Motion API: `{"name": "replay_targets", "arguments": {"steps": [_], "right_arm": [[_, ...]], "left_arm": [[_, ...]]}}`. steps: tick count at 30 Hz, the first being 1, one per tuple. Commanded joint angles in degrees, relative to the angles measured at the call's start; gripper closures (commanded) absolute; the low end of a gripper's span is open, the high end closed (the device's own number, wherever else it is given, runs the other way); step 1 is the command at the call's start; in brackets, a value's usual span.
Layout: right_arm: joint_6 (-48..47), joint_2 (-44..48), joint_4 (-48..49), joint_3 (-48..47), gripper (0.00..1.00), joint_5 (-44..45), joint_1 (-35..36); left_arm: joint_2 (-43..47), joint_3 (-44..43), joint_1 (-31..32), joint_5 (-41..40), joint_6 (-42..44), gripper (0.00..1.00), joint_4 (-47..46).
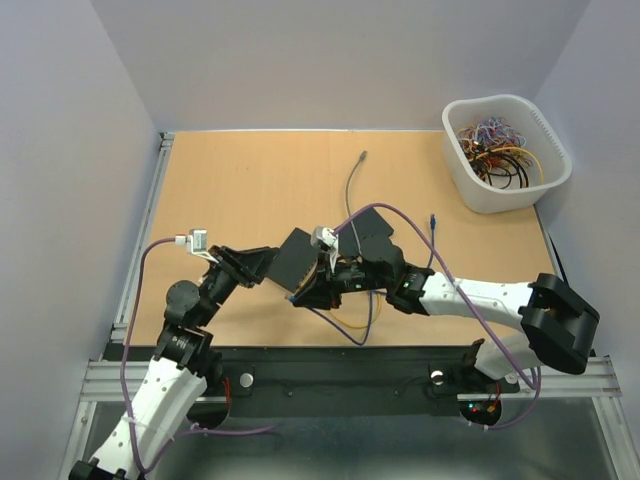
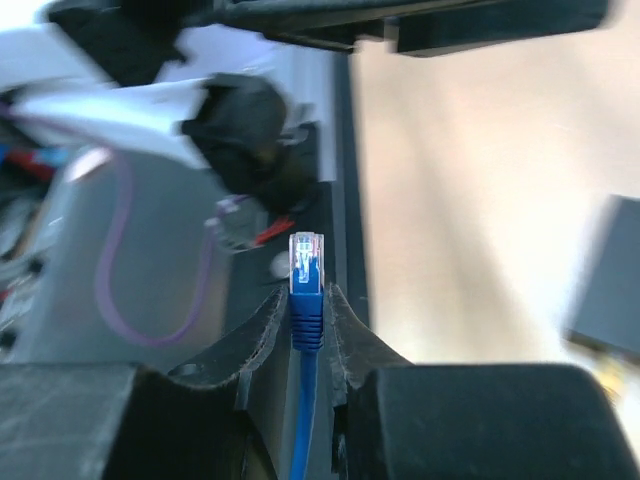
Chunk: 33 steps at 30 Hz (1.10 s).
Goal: Insert the plug into the switch port
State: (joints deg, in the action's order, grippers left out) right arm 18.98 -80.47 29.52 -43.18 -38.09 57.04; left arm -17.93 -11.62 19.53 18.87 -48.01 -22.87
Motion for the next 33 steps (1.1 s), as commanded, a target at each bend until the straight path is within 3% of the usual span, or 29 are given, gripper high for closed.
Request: {"name": "replay_targets", "arguments": {"steps": [1, 9, 16, 25, 33], "right_arm": [[-3.77, 2.07, -7.35, 0.20, 1.00, 18.62, -0.34], [-4.74, -0.12, -15.62, -1.03, 1.00, 30.96, -3.77], [-6.76, -10.30, -23.18, -6.30, 0.99, 40.89, -4.65], [-6.41, -17.44, -23.45, -8.68, 1.00, 41.43, -4.65], [-5.54, -19.47, -21.35, -10.08, 1.00, 39.93, -4.56]], "left_arm": [[-6.65, -1.48, 0.07, -6.04, 3.27, 0.42, 1.26], [-22.57, -3.23, -0.02, -9.90, 3.62, 0.42, -5.16], [-35.93, -5.70, -1.24, -14.83, 6.61, 0.42, -11.65], [-52.97, -8.07, -3.71, -11.32, 6.88, 0.42, -22.72], [-60.20, -6.84, -3.88, -8.59, 6.53, 0.42, -30.21]]}}
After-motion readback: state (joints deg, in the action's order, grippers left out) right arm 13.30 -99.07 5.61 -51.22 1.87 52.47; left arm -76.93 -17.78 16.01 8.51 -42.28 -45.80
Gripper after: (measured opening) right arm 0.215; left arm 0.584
